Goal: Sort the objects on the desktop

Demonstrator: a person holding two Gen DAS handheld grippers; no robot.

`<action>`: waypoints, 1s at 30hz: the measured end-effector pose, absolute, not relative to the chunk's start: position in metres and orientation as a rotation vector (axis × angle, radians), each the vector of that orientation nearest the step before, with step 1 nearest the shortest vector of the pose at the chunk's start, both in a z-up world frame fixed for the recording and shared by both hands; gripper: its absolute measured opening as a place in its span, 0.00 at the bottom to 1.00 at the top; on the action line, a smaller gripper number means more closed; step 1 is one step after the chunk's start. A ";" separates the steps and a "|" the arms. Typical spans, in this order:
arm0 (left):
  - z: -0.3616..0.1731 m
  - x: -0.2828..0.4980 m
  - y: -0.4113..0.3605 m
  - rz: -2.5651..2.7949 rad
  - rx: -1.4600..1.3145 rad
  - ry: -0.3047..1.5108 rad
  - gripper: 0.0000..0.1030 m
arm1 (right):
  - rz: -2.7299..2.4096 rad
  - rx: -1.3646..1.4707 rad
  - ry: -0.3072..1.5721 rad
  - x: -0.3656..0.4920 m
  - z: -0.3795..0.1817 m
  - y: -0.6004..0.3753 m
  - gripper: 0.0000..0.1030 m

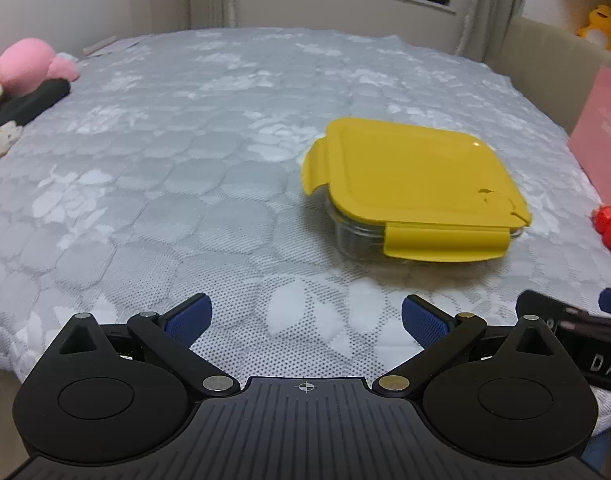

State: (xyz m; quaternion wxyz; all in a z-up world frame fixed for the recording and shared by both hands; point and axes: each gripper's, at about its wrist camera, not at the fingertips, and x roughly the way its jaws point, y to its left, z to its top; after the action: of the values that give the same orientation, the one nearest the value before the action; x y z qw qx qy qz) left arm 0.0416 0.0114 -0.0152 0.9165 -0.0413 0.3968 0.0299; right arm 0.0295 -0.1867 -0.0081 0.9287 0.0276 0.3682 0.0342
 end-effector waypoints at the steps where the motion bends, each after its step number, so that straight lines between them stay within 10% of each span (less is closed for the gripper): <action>1: -0.016 0.043 0.012 0.065 -0.088 0.821 1.00 | 0.070 0.052 0.760 0.030 -0.010 -0.186 1.00; 30: -0.025 0.053 -0.006 0.077 -0.034 0.857 1.00 | 0.070 0.098 0.818 0.043 -0.027 -0.198 1.00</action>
State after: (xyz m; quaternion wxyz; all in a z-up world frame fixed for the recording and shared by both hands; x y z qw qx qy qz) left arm 0.0534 -0.0056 -0.0248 0.9088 -0.0164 0.4153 0.0371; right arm 0.0434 -0.1976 -0.0266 0.9158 0.0476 0.3973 0.0338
